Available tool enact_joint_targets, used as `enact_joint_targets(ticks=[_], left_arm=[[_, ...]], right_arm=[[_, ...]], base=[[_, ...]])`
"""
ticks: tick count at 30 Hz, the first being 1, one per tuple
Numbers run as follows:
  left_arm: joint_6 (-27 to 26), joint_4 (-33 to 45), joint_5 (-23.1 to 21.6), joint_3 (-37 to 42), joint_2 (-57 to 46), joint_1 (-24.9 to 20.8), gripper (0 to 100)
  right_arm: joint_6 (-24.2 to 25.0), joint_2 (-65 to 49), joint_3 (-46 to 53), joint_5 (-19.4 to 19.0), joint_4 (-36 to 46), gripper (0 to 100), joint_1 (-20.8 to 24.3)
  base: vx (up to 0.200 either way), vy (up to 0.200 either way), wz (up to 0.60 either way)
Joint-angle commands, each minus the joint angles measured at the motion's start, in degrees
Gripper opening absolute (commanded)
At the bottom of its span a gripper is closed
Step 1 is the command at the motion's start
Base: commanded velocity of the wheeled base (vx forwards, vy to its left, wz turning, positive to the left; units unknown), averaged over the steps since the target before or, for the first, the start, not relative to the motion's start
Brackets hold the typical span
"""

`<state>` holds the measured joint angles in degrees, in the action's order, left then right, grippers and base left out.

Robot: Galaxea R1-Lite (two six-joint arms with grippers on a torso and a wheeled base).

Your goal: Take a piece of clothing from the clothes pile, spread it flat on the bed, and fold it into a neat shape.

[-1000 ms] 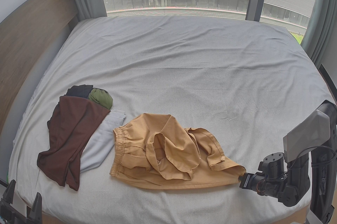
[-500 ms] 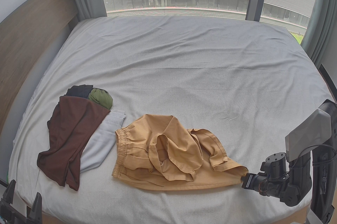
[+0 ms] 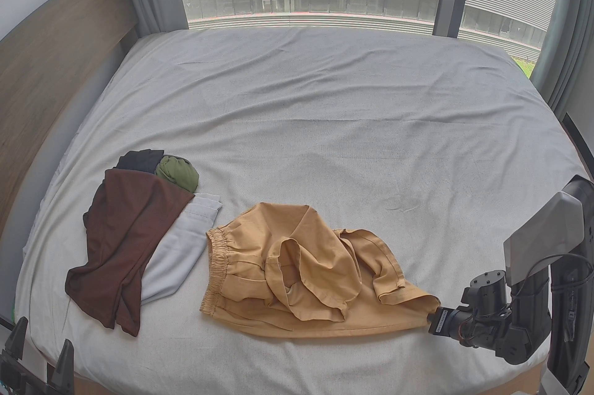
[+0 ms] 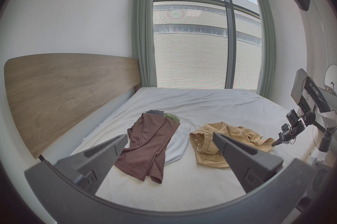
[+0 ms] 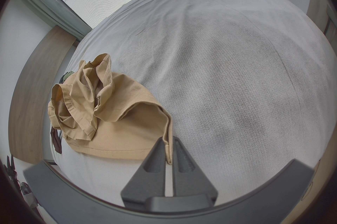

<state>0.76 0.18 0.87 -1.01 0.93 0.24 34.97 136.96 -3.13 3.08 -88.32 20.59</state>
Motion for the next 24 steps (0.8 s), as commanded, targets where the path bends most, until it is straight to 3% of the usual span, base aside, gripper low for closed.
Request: enact_joint_targets(ticks=[1, 5, 6, 14, 19, 24], left_arm=[[0.0, 0.0, 0.0, 1.0, -0.6, 0.0, 100], [0.0, 0.0, 0.0, 1.0, -0.6, 0.0, 100], [0.0, 0.0, 0.0, 1.0, -0.6, 0.0, 100], [0.4, -0.1, 0.1, 1.0, -0.6, 0.0, 100], [0.3, -0.1, 0.1, 1.0, -0.6, 0.0, 100], [0.3, -0.2, 0.1, 1.0, -0.6, 0.1, 100]], right_arm=[[0.0, 0.4, 0.0, 0.0, 0.0, 0, 0.3], [0.0, 0.8, -0.1, -0.1, 0.0, 0, 0.7], [-0.1, 0.9, -0.4, -0.1, 0.0, 100, 0.7], [-1.0, -6.9, 0.1, -0.4, 0.0, 100, 0.2], [-5.0, -18.4, 0.9, -2.7, 0.0, 100, -0.1], [-11.3, -30.7, -0.7, -5.4, 0.1, 100, 2.5]], base=[[0.0, 0.0, 0.0], [0.0, 0.0, 0.0], [0.0, 0.0, 0.0], [0.0, 0.0, 0.0], [0.0, 0.0, 0.0], [0.0, 0.0, 0.0]])
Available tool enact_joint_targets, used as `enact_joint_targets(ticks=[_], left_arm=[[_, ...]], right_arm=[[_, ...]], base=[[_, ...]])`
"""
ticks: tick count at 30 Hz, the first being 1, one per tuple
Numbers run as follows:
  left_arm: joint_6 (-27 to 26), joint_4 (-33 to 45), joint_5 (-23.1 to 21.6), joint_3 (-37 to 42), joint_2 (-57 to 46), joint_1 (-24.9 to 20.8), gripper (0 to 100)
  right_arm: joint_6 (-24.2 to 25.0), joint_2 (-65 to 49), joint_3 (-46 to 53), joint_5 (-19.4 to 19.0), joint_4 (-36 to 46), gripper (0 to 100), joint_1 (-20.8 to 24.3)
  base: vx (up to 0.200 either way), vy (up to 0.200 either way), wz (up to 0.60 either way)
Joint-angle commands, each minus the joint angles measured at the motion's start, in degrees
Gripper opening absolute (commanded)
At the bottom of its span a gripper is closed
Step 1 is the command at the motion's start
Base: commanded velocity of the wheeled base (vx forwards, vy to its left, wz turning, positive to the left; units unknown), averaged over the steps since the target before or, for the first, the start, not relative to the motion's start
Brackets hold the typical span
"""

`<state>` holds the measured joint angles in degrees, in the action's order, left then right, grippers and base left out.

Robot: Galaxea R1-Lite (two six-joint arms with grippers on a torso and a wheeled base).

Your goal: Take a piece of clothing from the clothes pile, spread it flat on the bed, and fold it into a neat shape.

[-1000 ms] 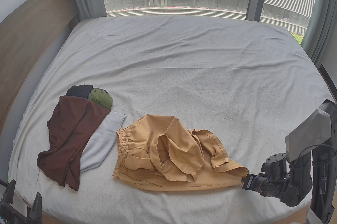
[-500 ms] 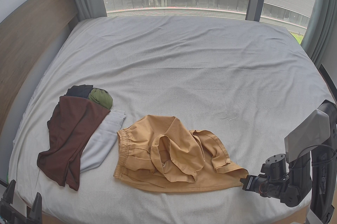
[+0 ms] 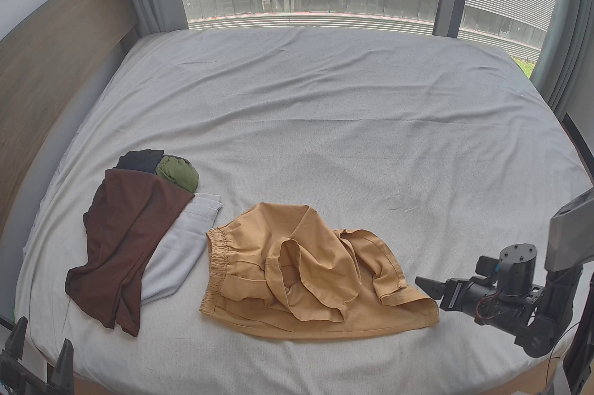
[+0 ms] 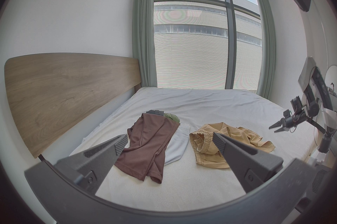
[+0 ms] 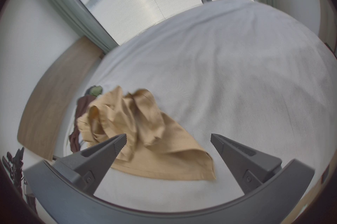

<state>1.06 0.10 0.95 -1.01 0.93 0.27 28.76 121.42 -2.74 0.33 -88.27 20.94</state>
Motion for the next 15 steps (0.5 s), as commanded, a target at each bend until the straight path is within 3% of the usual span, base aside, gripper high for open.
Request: enact_joint_targets(ticks=[1, 5, 11, 15], left_arm=[[0.0, 0.0, 0.0, 1.0, -0.6, 0.1, 100], [0.1, 0.0, -0.1, 1.0, -0.6, 0.1, 100], [0.0, -0.1, -0.1, 1.0, -0.6, 0.1, 100], [-0.1, 0.0, -0.1, 1.0, -0.6, 0.0, 100]], right_arm=[[-5.6, -16.0, -2.0, -3.0, 0.1, 100, 3.3], [-6.5, -16.6, -6.7, -3.8, 0.3, 100, 6.9], [-11.4, -15.8, -15.0, -8.1, 2.1, 100, 7.9], [-11.4, -14.5, -21.7, -11.5, 9.3, 100, 10.3]], base=[[0.0, 0.0, 0.0], [0.0, 0.0, 0.0], [0.0, 0.0, 0.0], [0.0, 0.0, 0.0]])
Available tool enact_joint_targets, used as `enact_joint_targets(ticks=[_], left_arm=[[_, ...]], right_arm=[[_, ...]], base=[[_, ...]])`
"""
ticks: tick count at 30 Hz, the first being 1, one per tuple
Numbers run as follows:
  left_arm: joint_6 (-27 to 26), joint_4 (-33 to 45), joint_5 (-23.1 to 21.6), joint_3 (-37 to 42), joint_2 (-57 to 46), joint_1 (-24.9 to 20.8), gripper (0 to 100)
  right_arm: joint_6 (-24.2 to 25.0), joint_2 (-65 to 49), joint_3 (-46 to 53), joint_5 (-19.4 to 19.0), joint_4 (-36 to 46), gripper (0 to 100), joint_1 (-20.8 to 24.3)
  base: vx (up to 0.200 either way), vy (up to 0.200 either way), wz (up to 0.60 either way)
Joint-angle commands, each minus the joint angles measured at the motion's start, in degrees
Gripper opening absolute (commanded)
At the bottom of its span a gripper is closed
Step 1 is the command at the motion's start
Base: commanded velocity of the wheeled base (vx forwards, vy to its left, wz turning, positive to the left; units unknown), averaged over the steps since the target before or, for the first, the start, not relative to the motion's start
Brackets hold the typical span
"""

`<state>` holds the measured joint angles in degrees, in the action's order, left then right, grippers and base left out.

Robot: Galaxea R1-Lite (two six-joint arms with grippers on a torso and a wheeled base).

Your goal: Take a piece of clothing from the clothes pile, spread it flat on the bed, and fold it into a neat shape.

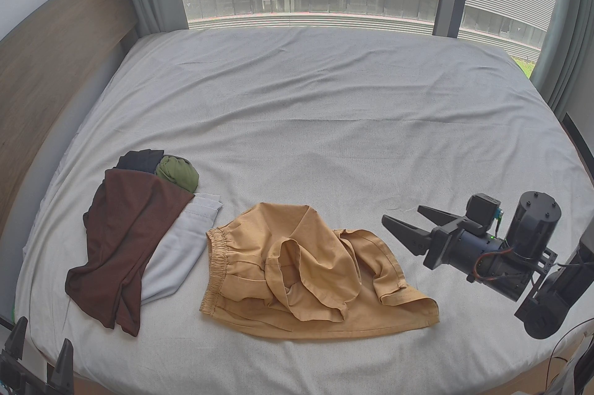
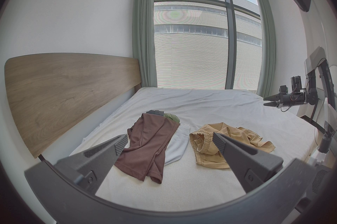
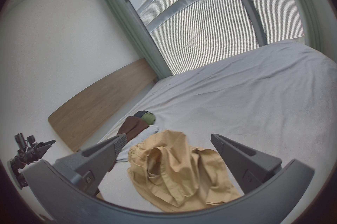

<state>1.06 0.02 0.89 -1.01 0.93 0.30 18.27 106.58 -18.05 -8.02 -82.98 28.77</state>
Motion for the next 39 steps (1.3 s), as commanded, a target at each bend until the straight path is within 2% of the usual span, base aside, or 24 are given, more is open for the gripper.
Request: enact_joint_targets(ticks=[1, 10, 14, 19, 24, 31, 32, 34, 35, 36, 37, 39], left_arm=[[-0.1, 0.1, -0.2, 1.0, -0.6, 0.0, 100], [-3.4, -0.2, -2.5, 1.0, -0.9, 0.0, 100], [-3.6, -0.4, -2.6, 1.0, -0.9, 0.0, 100], [-3.8, -0.5, -2.8, 1.0, -0.9, 0.0, 100], [-4.0, -0.6, -3.4, 1.0, -0.9, 0.0, 100], [-4.0, -0.7, -3.7, 1.0, -0.9, 0.0, 100], [-0.1, -6.5, -4.8, -1.8, 0.7, 0.1, 100], [6.3, -21.2, -5.1, -13.2, 10.3, -1.3, 100], [6.7, -25.2, -4.6, -18.0, 15.6, -1.4, 100], [6.7, -25.2, -4.6, -18.0, 15.6, -1.4, 100], [6.2, -23.6, -4.8, -23.6, 20.3, -1.6, 100], [6.1, -16.1, -7.0, -27.1, 24.6, -2.9, 100]], right_arm=[[-0.9, 0.4, -6.7, -4.3, 4.4, 100, 2.5], [-0.3, 1.3, -3.1, -10.9, 4.1, 100, -1.1], [0.9, 3.8, -2.5, -11.8, 3.7, 100, -0.2], [1.1, 8.8, -0.8, -16.2, 2.8, 100, 1.3], [1.2, 15.4, 0.1, -16.4, -6.0, 100, 1.3], [1.4, 15.7, 0.3, -16.7, -5.3, 100, 1.2], [1.4, 15.7, 0.3, -16.9, -5.3, 100, 1.4], [1.3, 15.8, 0.6, -17.8, -5.3, 100, 1.7], [1.3, 15.8, 0.7, -18.2, -5.3, 100, 2.0], [1.3, 15.8, 0.7, -18.2, -5.3, 100, 2.0], [1.3, 16.2, 1.0, -18.2, -5.3, 100, 2.5], [1.2, 16.3, 1.1, -18.0, -5.3, 100, 2.8]], base=[[0.0, 0.0, 0.0], [0.0, 0.0, 0.0], [0.0, 0.0, 0.0], [0.0, 0.0, 0.0], [0.0, 0.0, 0.0], [0.0, 0.0, 0.0], [0.0, 0.0, 0.0], [0.0, 0.0, 0.0], [0.0, 0.0, 0.0], [0.0, 0.0, 0.0], [0.0, 0.0, 0.0], [0.0, 0.0, 0.0]])
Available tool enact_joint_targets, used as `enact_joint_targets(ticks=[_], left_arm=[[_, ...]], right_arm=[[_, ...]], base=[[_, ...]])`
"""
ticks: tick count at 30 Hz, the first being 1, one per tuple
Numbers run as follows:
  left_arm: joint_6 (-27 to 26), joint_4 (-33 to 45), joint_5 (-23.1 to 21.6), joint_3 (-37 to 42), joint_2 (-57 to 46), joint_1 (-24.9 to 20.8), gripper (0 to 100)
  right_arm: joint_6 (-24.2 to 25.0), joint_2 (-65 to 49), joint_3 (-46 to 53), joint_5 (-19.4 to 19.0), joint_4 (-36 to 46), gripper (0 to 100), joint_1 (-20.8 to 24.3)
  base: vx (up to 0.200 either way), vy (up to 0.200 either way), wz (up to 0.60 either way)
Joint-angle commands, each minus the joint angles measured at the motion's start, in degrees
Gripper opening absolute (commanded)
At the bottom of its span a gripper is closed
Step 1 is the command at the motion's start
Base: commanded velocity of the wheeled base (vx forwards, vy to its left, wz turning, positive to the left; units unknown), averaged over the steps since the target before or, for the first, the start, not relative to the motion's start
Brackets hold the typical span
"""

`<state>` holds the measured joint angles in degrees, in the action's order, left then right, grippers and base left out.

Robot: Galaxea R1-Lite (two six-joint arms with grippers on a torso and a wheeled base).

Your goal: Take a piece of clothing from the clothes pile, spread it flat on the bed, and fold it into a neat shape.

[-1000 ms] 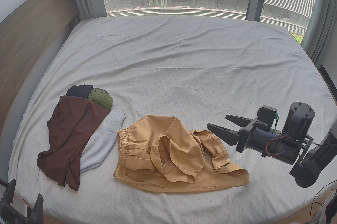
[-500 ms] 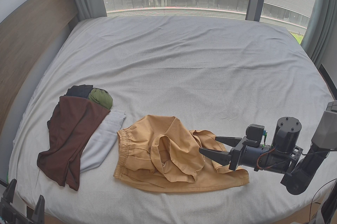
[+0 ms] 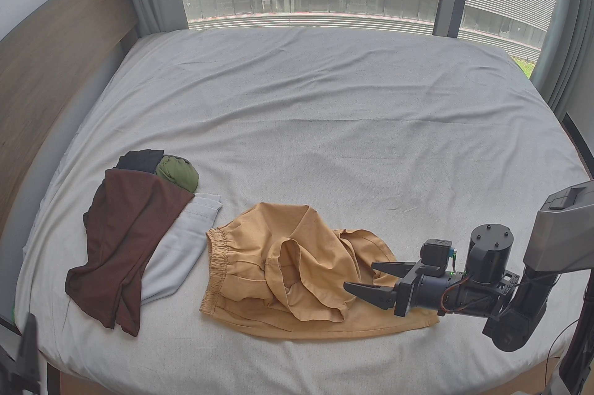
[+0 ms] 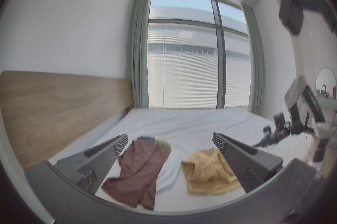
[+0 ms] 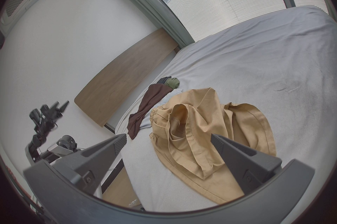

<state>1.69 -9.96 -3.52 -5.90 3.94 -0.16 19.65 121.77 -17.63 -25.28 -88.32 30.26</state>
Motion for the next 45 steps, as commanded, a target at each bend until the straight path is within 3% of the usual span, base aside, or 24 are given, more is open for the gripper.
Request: enact_joint_targets(ticks=[1, 8, 13, 20, 45], left_arm=[[5.8, -3.5, -4.0, -22.4, 23.5, -3.3, 100], [10.6, -2.2, -11.8, -19.9, 36.5, -7.2, 100], [11.1, -10.2, -17.4, -20.1, 53.0, -7.8, 100], [12.1, -17.0, -21.8, -19.1, 67.5, -7.3, 100], [18.8, -32.1, -22.8, -16.0, 91.1, -7.2, 100]], right_arm=[[-0.1, 0.9, 0.8, -0.7, 0.0, 100, 1.1], [-0.1, 0.4, 1.0, -0.7, 0.0, 100, 0.9], [-0.1, 0.5, 0.9, -0.7, 0.0, 100, 1.0], [-0.1, 0.5, 0.6, -0.7, -0.1, 100, 0.9], [-0.1, 1.0, 0.4, -0.4, -0.1, 100, 0.9]], base=[[0.0, 0.0, 0.0], [0.0, 0.0, 0.0], [0.0, 0.0, 0.0], [0.0, 0.0, 0.0], [0.0, 0.0, 0.0]])
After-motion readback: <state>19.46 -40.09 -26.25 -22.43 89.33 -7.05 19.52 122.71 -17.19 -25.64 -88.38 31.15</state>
